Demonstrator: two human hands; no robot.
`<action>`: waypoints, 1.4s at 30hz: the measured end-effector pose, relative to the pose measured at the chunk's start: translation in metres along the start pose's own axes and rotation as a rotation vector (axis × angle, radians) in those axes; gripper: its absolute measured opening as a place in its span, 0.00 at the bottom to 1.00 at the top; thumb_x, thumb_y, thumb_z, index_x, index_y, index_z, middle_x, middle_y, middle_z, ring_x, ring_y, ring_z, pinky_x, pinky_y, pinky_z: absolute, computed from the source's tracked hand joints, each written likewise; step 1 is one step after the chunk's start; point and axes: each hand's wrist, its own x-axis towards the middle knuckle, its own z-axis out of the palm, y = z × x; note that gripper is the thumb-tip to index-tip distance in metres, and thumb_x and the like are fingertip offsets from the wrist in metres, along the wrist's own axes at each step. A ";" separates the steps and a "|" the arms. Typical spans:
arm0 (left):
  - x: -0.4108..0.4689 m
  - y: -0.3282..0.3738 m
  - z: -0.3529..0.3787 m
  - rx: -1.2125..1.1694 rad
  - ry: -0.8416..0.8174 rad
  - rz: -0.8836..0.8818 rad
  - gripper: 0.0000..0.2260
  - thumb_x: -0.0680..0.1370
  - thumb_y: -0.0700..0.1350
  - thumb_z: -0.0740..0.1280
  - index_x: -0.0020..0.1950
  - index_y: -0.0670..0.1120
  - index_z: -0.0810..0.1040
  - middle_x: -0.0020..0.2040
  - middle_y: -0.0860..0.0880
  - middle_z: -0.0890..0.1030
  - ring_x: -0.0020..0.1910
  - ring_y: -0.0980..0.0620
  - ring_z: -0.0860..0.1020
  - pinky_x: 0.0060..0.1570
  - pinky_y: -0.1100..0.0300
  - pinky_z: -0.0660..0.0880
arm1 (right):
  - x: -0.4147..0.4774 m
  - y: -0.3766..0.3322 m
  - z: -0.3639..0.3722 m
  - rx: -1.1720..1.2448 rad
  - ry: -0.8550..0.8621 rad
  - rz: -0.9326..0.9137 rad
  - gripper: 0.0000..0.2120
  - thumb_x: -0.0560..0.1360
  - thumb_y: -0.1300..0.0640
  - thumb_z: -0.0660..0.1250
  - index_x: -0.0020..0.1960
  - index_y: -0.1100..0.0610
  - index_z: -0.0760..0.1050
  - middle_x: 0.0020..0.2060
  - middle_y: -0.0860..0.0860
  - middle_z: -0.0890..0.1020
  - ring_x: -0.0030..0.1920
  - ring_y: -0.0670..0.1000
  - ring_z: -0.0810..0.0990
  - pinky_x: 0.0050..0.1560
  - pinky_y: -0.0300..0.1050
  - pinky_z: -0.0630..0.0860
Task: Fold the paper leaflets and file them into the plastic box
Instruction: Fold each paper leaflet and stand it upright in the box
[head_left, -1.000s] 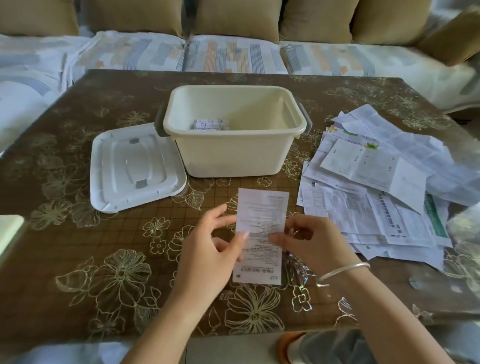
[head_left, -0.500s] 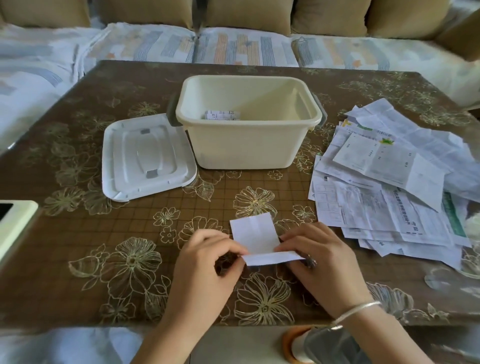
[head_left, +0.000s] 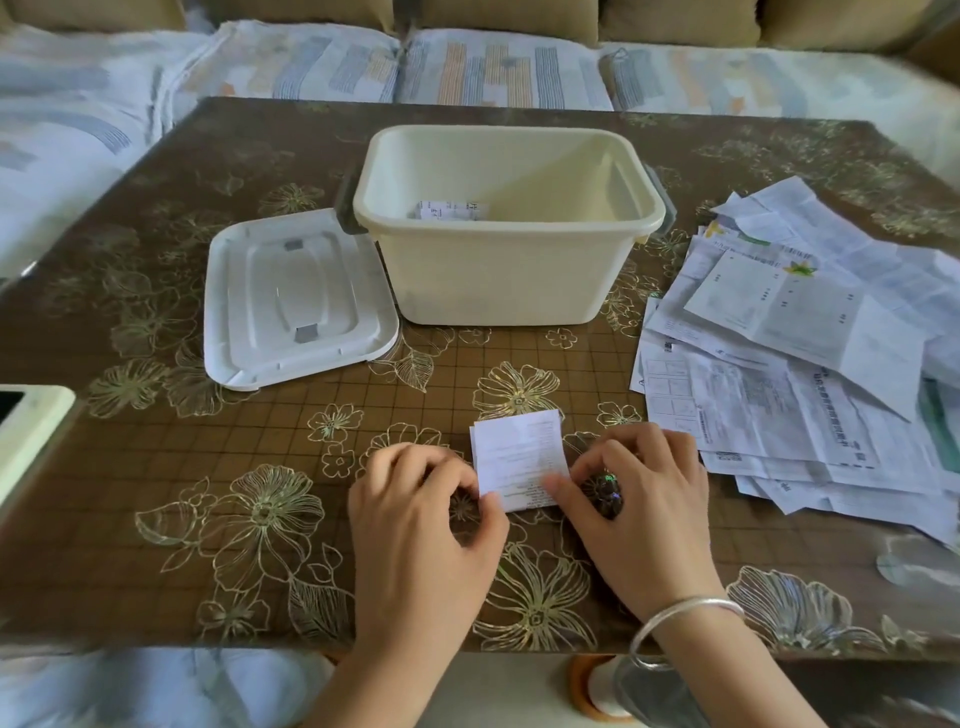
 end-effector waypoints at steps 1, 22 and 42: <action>0.000 0.001 0.000 0.022 -0.002 -0.007 0.06 0.70 0.54 0.67 0.39 0.52 0.77 0.46 0.57 0.77 0.53 0.50 0.72 0.50 0.53 0.68 | 0.000 0.000 0.000 -0.002 -0.002 0.004 0.14 0.67 0.35 0.66 0.37 0.45 0.76 0.47 0.43 0.74 0.52 0.48 0.66 0.54 0.47 0.64; -0.001 0.002 0.002 0.075 -0.035 0.088 0.18 0.71 0.44 0.73 0.60 0.56 0.82 0.58 0.49 0.76 0.58 0.46 0.71 0.55 0.47 0.73 | 0.001 0.002 -0.003 -0.020 -0.058 -0.062 0.19 0.67 0.38 0.69 0.55 0.44 0.75 0.52 0.43 0.74 0.55 0.49 0.68 0.52 0.44 0.62; 0.035 -0.009 -0.001 -0.045 -0.123 0.141 0.21 0.77 0.65 0.56 0.49 0.56 0.84 0.49 0.58 0.76 0.51 0.54 0.70 0.49 0.55 0.70 | 0.025 0.001 -0.012 0.159 -0.121 -0.336 0.11 0.75 0.47 0.63 0.51 0.50 0.80 0.38 0.41 0.81 0.38 0.41 0.78 0.35 0.41 0.78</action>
